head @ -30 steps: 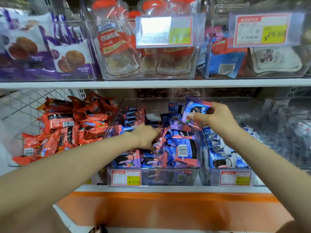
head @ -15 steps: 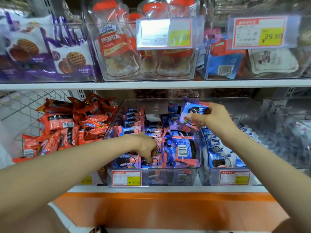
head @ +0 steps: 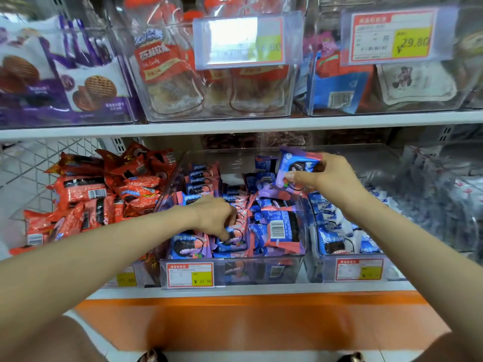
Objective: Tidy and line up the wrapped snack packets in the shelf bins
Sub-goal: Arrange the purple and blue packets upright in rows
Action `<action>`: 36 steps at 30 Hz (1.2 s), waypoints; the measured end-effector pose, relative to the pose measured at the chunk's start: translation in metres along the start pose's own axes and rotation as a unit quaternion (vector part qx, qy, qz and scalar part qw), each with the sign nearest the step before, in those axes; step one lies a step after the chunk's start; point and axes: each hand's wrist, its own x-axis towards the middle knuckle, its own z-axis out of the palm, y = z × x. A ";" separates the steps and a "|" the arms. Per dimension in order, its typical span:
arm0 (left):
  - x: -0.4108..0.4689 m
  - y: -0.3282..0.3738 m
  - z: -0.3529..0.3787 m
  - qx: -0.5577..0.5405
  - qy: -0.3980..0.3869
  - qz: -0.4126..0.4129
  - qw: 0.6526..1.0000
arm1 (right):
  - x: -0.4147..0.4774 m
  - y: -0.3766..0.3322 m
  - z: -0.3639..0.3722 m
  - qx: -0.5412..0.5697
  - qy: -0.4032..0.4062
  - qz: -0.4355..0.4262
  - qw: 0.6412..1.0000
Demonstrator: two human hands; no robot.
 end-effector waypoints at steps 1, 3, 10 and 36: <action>0.001 0.000 0.000 0.009 0.011 -0.003 1.000 | 0.000 0.000 0.000 0.000 0.000 -0.001 1.000; 0.003 0.001 0.002 0.028 0.021 -0.004 0.999 | 0.000 0.001 0.000 -0.003 -0.004 0.000 1.000; 0.007 0.004 0.003 0.034 0.002 -0.004 0.999 | -0.003 -0.005 0.009 -0.010 -0.059 0.012 0.998; -0.089 -0.032 0.008 -0.064 0.138 -0.028 0.988 | 0.011 0.006 0.103 -0.392 -0.368 -0.025 0.843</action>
